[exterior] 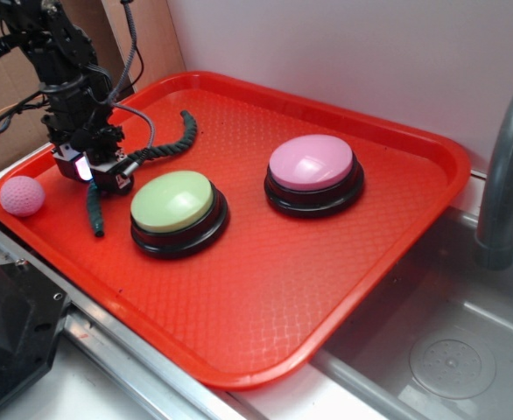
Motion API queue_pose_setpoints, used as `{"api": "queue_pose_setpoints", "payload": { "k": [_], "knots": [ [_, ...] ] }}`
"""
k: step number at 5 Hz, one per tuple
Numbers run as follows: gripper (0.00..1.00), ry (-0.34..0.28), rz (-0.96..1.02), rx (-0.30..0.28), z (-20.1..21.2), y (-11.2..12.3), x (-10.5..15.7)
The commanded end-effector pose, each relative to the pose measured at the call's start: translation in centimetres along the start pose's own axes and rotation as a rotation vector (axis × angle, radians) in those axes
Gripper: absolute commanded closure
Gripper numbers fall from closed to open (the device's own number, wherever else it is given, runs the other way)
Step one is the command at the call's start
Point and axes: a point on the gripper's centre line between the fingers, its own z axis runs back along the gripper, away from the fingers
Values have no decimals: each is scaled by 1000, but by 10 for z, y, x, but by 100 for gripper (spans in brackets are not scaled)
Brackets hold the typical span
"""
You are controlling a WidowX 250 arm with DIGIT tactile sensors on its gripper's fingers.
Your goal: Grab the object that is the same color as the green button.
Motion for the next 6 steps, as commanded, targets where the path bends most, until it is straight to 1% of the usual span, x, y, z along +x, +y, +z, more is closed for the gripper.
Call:
{"api": "queue_pose_setpoints", "payload": {
  "k": [1, 2, 3, 4, 5, 6],
  "knots": [
    [100, 18, 24, -6, -8, 5, -2],
    [100, 29, 51, -20, 0, 7, -3],
    [100, 52, 73, 1, 44, 8, -5],
    [100, 7, 58, -33, 91, -11, 0],
    [100, -79, 9, -67, 132, -38, 8],
    [100, -128, -36, -87, 166, -60, 8]
  ]
}}
